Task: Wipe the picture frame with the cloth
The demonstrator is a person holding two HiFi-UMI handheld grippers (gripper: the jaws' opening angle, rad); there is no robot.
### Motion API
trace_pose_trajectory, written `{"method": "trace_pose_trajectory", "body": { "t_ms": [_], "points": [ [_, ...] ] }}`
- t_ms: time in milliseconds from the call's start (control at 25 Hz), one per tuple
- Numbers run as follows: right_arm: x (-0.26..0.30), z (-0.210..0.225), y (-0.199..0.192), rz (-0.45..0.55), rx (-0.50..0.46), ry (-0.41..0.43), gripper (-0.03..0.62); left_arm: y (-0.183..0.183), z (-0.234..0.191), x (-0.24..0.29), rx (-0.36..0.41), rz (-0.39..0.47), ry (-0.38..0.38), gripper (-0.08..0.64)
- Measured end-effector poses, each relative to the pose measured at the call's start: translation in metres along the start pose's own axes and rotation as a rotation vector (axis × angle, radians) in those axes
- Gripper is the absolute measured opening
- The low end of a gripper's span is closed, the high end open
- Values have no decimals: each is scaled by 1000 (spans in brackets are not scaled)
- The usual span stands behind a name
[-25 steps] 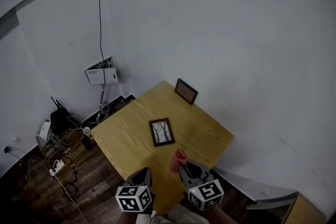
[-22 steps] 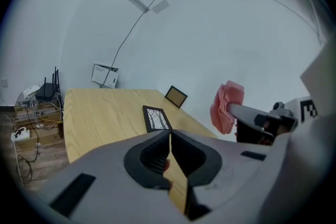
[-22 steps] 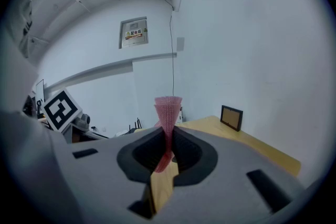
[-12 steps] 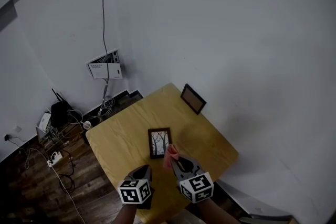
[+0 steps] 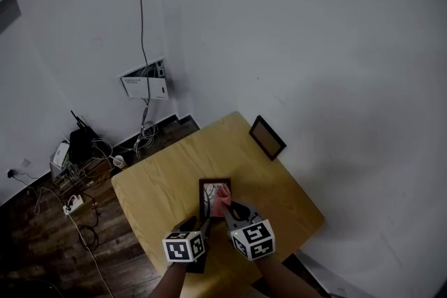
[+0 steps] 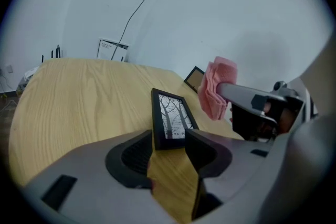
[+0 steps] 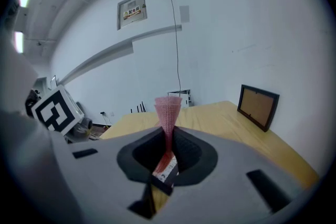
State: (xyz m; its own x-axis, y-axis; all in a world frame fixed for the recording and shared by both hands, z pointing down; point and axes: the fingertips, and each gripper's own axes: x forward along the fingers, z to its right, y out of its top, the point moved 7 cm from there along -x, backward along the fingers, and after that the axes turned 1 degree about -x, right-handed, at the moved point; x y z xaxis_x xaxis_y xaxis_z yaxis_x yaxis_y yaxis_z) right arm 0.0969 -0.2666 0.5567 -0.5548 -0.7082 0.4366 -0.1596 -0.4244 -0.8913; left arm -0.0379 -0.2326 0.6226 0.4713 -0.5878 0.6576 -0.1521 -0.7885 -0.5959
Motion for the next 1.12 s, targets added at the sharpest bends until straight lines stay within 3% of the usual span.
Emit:
{"method": "trace_pose_trajectory", "body": {
  "t_ms": [320, 760, 1120],
  "points": [
    [51, 12, -11, -91, -38, 36, 18, 1, -7, 21, 16, -47, 63, 139],
    [99, 6, -17, -201, -128, 54, 18, 1, -5, 22, 31, -59, 52, 117],
    [111, -2, -22, -293, -224, 20, 18, 1, -5, 20, 31, -50, 53, 117]
  ]
}}
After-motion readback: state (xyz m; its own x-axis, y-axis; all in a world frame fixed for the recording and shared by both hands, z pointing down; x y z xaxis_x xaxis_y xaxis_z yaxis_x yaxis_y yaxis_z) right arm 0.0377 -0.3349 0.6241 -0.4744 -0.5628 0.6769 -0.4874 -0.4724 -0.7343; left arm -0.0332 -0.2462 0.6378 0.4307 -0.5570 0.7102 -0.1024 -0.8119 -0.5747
